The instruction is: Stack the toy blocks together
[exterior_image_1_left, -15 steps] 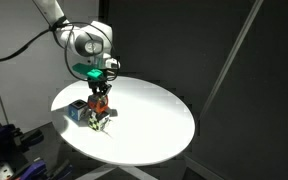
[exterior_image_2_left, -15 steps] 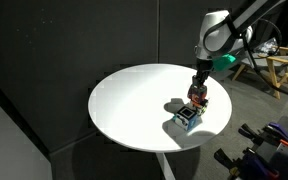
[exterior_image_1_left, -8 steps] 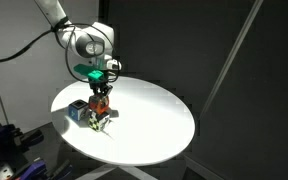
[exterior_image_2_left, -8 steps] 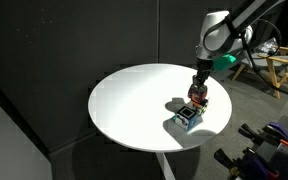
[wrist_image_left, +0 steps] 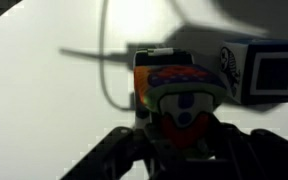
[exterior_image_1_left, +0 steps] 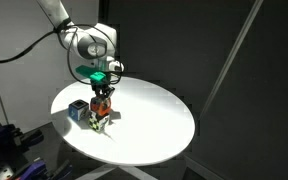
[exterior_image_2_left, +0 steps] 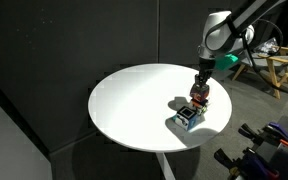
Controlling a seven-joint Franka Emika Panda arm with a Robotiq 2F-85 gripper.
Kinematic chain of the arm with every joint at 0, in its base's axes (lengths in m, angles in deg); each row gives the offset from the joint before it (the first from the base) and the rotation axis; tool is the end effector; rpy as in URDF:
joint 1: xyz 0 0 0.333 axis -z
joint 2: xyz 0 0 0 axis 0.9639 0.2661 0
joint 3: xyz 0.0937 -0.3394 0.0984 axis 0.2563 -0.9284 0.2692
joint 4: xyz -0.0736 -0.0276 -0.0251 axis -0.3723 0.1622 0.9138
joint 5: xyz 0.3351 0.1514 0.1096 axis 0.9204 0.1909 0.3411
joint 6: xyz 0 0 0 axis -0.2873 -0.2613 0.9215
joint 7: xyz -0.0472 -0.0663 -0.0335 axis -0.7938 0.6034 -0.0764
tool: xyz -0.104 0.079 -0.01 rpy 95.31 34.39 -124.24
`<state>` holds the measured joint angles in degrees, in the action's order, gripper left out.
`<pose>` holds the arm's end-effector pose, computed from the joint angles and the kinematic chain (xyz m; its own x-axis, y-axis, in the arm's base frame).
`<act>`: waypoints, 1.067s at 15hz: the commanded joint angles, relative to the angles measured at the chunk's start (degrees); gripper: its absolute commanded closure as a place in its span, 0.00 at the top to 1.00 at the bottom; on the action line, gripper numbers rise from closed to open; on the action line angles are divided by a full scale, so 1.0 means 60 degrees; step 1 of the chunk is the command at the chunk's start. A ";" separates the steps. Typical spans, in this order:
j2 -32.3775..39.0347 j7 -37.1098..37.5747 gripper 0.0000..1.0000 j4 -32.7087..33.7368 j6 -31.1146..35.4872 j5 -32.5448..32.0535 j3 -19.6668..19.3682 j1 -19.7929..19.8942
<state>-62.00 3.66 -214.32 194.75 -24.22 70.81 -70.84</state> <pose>0.5247 -0.0413 0.2789 0.9983 0.0576 -0.0116 0.0575 -0.9983 -0.0061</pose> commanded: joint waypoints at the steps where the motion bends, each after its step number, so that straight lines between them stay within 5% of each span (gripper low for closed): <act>1: 0.0097 -0.0392 0.19 0.0130 -0.0018 0.0252 0.0033 0.0133; 6: 0.0182 -0.0427 0.19 0.0133 -0.0049 0.0218 0.0036 0.0147; 7: 0.0194 -0.0429 0.35 0.0131 -0.0061 0.0206 0.0034 0.0146; 8: 0.0201 -0.0432 0.68 0.0126 -0.0060 0.0192 0.0033 0.0144; 10: 0.0203 -0.0443 0.69 0.0124 -0.0071 0.0186 0.0034 0.0145; 14: 0.0200 -0.0463 0.97 0.0120 -0.0091 0.0188 0.0040 0.0146; 16: 0.0172 -0.0474 1.00 0.0108 -0.0103 0.0194 0.0045 0.0144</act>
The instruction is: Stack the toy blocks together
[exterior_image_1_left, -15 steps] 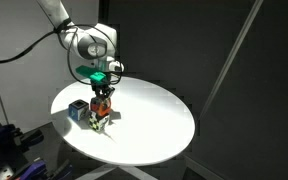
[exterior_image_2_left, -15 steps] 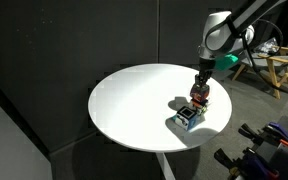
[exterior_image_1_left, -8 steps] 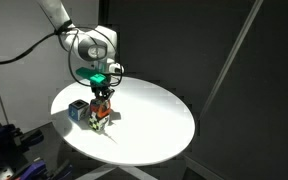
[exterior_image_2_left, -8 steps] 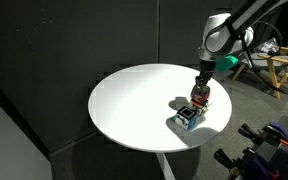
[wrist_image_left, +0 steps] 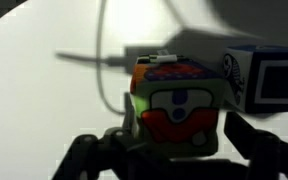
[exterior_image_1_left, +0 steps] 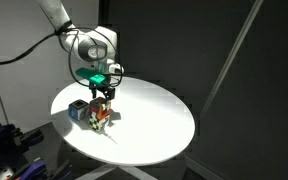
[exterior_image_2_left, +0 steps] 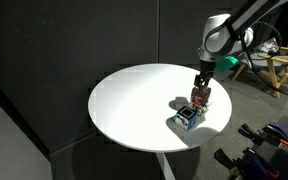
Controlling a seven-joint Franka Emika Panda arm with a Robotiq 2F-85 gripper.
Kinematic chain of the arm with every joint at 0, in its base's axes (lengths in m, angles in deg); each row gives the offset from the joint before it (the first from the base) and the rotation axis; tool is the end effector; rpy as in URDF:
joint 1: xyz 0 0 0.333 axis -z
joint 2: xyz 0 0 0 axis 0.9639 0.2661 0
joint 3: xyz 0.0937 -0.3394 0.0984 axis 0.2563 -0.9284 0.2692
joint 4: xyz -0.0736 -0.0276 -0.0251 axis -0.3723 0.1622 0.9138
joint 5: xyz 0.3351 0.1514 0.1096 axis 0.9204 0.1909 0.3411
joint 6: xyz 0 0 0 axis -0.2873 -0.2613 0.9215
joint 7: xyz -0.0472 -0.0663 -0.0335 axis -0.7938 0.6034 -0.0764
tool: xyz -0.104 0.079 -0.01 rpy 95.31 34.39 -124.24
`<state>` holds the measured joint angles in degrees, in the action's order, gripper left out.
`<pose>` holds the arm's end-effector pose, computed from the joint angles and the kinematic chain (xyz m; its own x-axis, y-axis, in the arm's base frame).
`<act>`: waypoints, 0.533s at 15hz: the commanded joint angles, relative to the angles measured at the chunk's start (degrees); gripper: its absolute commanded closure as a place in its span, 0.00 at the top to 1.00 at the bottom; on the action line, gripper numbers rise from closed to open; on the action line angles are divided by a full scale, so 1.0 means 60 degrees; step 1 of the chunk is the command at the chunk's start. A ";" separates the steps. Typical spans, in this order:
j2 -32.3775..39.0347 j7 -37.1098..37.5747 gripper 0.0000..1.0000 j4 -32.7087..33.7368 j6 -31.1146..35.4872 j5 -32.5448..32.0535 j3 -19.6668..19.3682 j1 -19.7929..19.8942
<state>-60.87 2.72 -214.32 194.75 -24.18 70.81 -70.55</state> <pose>0.5233 -0.0439 0.2685 0.9972 0.0684 -0.0310 0.0681 -0.9976 -0.0094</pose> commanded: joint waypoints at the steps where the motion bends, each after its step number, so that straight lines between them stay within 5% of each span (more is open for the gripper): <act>1: -0.0022 -0.0321 1.00 0.0105 -0.0107 0.0191 0.0047 0.0096; 8: -0.0376 -0.0226 1.00 0.0012 -0.0283 0.0120 0.0054 0.0026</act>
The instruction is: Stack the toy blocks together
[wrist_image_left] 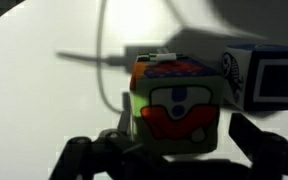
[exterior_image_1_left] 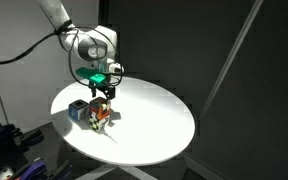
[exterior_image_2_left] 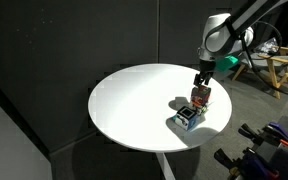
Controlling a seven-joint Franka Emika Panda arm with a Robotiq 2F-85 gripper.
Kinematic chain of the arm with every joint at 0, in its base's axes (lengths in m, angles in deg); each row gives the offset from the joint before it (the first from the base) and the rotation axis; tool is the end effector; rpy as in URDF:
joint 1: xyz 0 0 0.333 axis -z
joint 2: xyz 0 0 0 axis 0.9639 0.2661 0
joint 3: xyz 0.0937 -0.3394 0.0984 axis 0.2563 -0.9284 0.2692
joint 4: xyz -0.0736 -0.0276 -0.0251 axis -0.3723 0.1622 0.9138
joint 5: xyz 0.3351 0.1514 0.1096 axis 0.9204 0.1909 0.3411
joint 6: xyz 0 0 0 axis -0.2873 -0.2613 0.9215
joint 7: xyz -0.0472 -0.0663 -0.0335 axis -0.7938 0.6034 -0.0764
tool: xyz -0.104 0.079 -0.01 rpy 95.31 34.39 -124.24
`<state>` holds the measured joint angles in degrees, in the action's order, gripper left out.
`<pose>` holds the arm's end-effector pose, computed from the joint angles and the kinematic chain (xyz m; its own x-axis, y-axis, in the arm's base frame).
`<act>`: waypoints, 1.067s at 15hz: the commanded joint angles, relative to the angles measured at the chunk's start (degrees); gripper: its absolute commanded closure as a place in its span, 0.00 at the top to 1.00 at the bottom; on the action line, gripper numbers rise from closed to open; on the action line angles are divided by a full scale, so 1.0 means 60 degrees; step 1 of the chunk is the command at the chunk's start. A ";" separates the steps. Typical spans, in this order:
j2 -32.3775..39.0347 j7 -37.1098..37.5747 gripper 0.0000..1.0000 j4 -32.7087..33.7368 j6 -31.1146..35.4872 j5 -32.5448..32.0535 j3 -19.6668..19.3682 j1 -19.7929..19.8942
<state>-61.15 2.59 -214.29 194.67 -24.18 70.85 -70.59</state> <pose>0.5237 -0.0432 0.2712 0.9970 0.0720 -0.0270 0.0718 -0.9974 -0.0091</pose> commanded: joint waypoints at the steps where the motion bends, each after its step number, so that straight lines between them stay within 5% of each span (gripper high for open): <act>1: -0.0415 -0.0200 1.00 -0.0017 -0.0298 0.0098 0.0048 0.0015; 16: -0.2164 -0.0130 1.00 -0.0186 -0.2456 -0.0615 0.0204 -0.0653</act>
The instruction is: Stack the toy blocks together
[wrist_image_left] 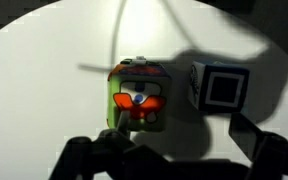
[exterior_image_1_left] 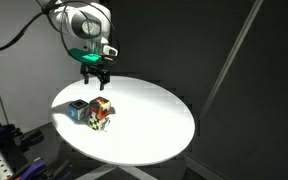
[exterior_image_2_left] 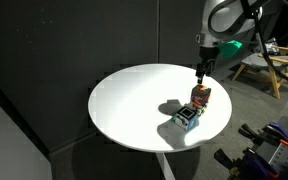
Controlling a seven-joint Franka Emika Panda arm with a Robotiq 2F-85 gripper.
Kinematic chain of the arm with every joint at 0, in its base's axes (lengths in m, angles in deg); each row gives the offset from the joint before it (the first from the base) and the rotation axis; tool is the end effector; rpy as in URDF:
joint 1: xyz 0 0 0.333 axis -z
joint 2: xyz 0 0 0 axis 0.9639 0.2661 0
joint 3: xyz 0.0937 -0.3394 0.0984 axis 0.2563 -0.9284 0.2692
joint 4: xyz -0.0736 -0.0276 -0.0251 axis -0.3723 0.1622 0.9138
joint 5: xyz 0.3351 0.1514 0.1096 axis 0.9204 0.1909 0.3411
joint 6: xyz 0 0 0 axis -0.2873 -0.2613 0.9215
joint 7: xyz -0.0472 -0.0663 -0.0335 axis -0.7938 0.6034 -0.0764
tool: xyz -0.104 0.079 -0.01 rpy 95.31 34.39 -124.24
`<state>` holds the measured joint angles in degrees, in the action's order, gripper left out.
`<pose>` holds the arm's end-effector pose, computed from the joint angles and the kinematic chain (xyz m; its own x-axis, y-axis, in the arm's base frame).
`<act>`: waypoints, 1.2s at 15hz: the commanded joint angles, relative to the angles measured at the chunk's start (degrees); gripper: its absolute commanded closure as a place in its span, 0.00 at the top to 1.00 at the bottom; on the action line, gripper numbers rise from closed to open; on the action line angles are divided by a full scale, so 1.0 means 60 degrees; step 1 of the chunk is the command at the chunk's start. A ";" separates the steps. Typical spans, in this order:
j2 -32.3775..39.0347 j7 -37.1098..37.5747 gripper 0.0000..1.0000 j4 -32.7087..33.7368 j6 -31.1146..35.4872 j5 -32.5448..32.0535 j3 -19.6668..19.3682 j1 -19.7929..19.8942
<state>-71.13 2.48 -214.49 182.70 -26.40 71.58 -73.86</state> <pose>0.5005 -0.0072 0.3423 0.9829 0.1708 -0.0684 0.1716 -0.9851 0.0061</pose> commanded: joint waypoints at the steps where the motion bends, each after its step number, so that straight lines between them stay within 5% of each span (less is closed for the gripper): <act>1: -0.0560 -0.0095 1.00 -0.0164 -0.0530 -0.0272 0.0125 -0.0167; 11: -0.0286 0.0530 1.00 -0.0392 -0.0019 -0.0286 0.0539 -0.0668; 18: 0.0259 0.1833 1.00 -0.0876 0.1370 -0.0288 0.0596 -0.0809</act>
<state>-70.72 9.23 -218.31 187.00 -26.83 75.16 -78.48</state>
